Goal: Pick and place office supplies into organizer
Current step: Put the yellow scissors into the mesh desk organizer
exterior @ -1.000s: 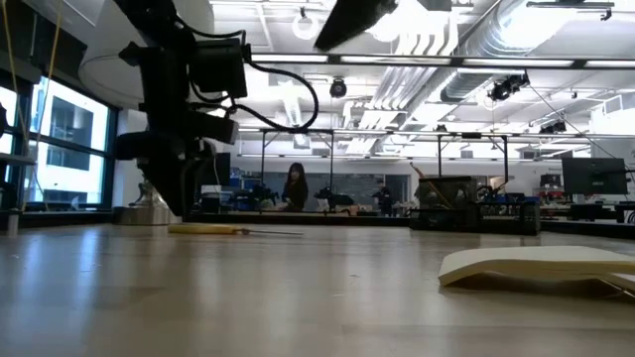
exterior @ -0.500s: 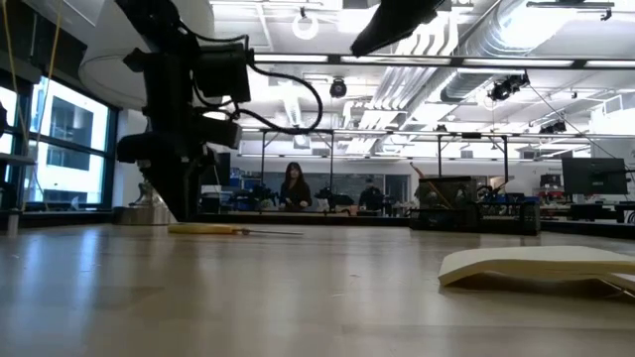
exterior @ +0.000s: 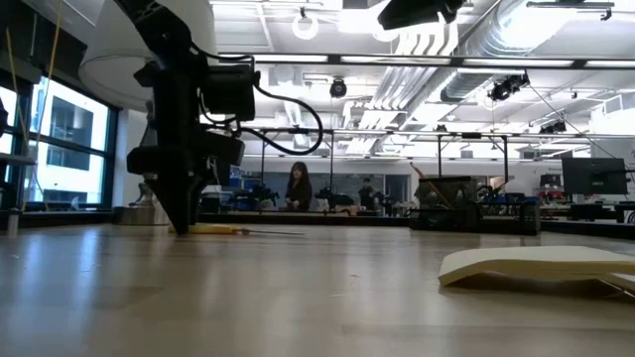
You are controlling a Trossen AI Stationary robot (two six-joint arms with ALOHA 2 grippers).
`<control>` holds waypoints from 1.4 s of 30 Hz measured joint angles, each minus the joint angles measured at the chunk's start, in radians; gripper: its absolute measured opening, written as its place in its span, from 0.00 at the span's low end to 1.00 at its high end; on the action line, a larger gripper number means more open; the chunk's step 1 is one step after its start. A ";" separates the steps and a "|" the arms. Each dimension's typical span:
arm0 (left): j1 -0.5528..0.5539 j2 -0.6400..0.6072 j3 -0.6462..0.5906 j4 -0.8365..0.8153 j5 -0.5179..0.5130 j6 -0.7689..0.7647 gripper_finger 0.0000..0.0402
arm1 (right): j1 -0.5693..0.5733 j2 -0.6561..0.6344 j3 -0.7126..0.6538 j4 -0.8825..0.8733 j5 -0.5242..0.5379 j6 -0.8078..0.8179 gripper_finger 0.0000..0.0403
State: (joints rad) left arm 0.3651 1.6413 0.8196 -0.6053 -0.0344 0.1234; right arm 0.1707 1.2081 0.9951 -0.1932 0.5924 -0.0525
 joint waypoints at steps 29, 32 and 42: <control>-0.158 -0.090 0.155 -0.300 -0.233 0.184 0.01 | -0.126 -0.014 -0.029 -0.229 0.118 0.384 0.34; -0.259 -0.103 0.181 -0.335 -0.334 0.254 0.01 | -0.153 0.016 -0.029 -0.224 0.042 0.394 0.34; -0.573 -0.101 0.236 -0.443 -0.737 0.366 0.01 | -0.244 0.225 -0.029 0.121 -0.386 0.266 0.34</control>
State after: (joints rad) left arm -0.2079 1.5401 1.0558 -1.0485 -0.7717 0.4892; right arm -0.0733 1.4329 0.9661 -0.0726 0.2061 0.2136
